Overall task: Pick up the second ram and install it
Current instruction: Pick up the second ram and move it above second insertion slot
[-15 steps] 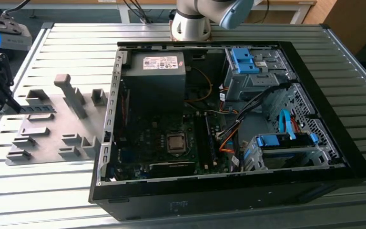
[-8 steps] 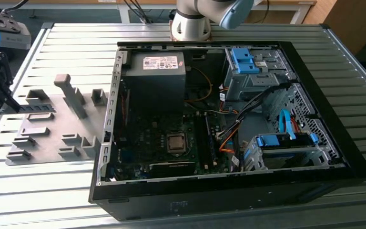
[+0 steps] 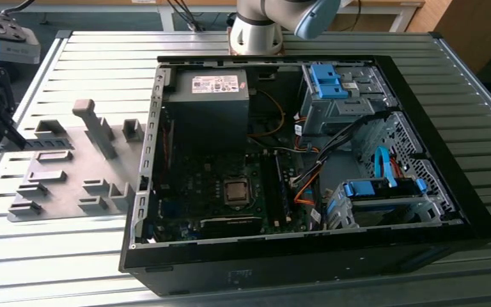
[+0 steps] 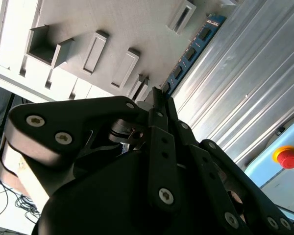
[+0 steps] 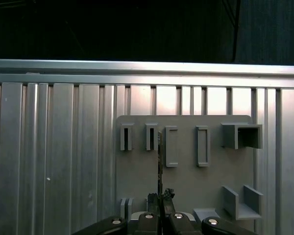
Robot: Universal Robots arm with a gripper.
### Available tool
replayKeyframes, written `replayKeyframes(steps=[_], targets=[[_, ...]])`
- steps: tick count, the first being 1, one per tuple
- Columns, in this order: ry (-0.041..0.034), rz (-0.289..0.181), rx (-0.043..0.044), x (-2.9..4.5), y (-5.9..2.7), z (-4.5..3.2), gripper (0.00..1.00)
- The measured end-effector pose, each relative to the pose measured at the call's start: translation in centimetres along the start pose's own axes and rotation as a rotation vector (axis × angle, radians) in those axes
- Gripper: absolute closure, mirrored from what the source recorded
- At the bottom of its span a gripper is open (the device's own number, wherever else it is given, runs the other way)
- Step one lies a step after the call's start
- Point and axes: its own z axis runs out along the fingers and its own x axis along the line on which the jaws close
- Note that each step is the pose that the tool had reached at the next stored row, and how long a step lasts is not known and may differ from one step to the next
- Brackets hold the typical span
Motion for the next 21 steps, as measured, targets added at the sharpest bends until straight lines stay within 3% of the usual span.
replayKeyframes(steps=[21], targets=[[0.0,0.0,0.0,-0.03,0.01,-1.05,0.86]])
